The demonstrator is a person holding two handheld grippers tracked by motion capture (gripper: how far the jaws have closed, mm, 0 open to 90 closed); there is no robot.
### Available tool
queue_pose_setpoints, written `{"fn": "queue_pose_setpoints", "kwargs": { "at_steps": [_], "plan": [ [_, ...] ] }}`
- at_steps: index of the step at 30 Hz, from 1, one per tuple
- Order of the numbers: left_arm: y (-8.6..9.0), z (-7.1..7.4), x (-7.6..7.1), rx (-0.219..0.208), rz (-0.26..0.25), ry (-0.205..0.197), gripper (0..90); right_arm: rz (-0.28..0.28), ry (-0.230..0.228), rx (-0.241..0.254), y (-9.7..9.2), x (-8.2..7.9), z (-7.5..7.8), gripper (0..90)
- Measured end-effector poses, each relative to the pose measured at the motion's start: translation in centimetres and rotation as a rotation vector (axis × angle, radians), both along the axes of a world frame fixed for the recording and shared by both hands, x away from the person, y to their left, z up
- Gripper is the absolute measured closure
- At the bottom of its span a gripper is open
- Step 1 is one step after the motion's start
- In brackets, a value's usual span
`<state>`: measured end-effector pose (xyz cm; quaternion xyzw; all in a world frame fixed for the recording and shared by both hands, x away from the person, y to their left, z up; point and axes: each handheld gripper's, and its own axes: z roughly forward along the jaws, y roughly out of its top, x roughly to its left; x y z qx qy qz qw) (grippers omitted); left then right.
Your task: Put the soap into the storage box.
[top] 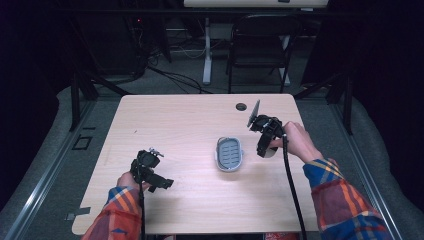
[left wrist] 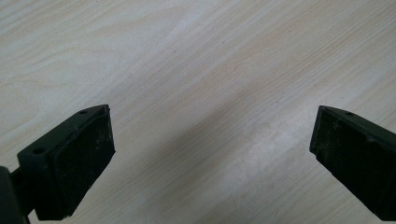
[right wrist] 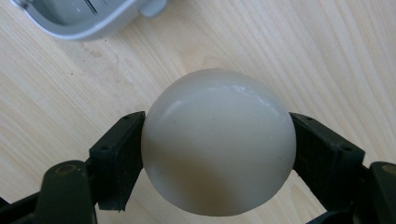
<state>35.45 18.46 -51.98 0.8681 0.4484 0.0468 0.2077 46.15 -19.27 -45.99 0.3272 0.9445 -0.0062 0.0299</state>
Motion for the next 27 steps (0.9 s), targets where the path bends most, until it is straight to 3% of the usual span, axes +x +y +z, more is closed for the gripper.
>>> {"fn": "queue_pose_setpoints", "kwargs": {
  "at_steps": [27],
  "plan": [
    [0.1, 0.0, 0.0, -0.003, -0.001, -0.002, 0.0, 0.055, -0.024, 0.011, 3.5, 1.3, 2.0, 22.7]
  ]
}}
